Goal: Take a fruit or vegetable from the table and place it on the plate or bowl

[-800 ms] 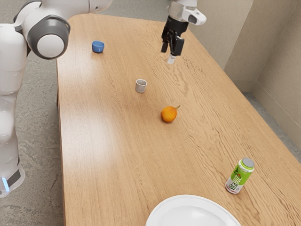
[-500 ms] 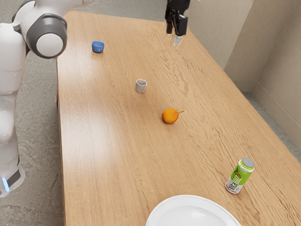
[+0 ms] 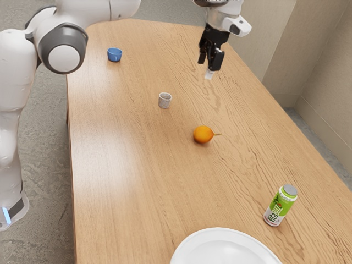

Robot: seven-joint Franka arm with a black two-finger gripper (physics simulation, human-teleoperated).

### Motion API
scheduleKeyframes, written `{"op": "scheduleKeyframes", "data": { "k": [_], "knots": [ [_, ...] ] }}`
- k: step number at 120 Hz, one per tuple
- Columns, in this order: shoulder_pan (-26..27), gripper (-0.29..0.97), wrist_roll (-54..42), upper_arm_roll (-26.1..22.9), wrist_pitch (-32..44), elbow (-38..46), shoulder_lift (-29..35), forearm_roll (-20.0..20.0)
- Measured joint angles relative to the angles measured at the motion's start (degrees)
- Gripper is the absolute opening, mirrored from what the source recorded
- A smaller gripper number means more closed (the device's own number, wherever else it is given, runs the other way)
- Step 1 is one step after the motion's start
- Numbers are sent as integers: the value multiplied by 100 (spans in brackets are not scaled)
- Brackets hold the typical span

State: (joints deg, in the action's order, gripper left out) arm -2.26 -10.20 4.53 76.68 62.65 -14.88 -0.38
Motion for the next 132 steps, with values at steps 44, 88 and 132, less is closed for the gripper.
{"op": "scheduleKeyframes", "data": {
  "k": [44, 88, 132],
  "knots": [
    [15, 68, -523, -176, 376, 645, 43, -30],
    [360, 68, -964, -140, 1421, 2102, 657, -75],
    [359, 68, -1176, -188, 1973, 1886, 27, -46]
  ]
}}
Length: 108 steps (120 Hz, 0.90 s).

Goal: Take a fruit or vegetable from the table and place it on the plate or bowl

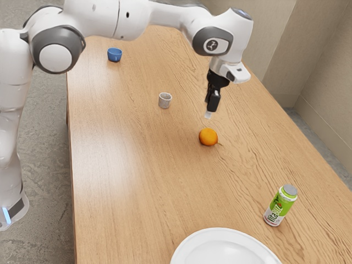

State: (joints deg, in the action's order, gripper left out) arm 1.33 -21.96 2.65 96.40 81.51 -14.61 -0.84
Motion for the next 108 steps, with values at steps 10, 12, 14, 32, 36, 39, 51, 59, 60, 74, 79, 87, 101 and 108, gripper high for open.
{"op": "scheduleKeyframes", "data": {
  "k": [10, 12, 14, 32, 36, 39, 51, 59, 60, 74, 79, 87, 101, 108],
  "knots": [
    [1, 68, -33, -8, 21, -105, -165, 0],
    [-1, 68, -39, -9, 24, -112, -187, 0],
    [-3, 68, -46, -9, 27, -118, -208, 0],
    [-46, 68, -101, 0, 53, -125, -426, -2],
    [-50, 68, -113, 3, 58, -121, -460, -3],
    [-51, 68, -121, 8, 62, -117, -483, -5],
    [-60, 68, -151, 22, 78, -97, -531, -14],
    [-62, 68, -168, 24, 92, -86, -555, -17],
    [-62, 68, -170, 24, 93, -85, -558, -17],
    [-62, 68, -196, 25, 116, -60, -613, -18],
    [-62, 68, -204, 25, 122, -51, -629, -16],
    [-62, 68, -216, 25, 122, -22, -639, -8],
    [-74, 68, -241, 50, 114, 16, -643, 13],
    [-86, 68, -257, 91, 110, 22, -643, 20]
  ]
}}
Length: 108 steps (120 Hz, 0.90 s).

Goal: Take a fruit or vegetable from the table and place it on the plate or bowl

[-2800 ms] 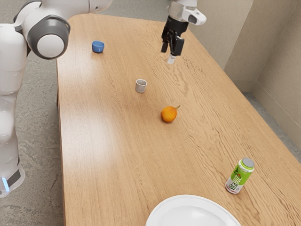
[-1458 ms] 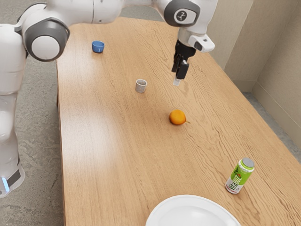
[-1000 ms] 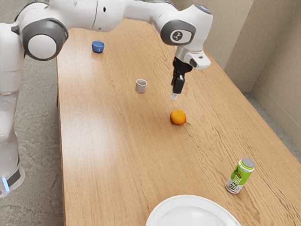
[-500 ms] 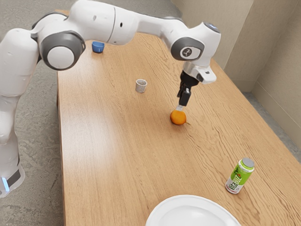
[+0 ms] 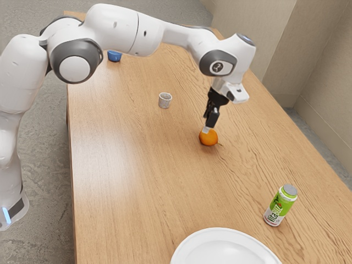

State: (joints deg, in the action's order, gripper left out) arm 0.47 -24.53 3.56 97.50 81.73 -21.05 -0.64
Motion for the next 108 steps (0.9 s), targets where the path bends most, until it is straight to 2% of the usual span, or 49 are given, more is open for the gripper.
{"op": "scheduleKeyframes", "data": {
  "k": [51, 108],
  "knots": [
    [24, 68, -90, 50, -39, -359, -455, 53],
    [41, 68, -141, 41, -52, -375, -611, 55]
  ]
}}
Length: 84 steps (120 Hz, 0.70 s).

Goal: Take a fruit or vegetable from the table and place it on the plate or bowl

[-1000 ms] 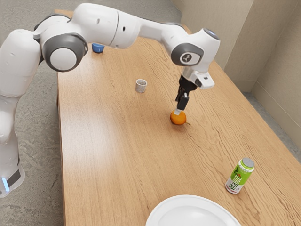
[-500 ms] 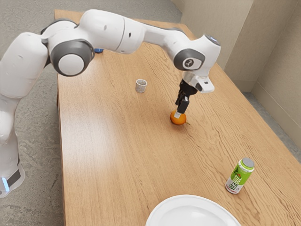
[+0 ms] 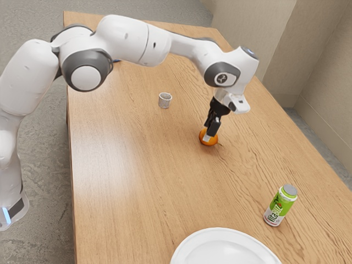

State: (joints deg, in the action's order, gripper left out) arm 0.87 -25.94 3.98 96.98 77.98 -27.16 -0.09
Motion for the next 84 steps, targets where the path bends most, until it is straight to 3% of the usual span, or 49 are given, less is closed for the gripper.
{"op": "scheduleKeyframes", "data": {
  "k": [84],
  "knots": [
    [9, 68, -29, -2, 32, -63, -250, -4]
  ]
}}
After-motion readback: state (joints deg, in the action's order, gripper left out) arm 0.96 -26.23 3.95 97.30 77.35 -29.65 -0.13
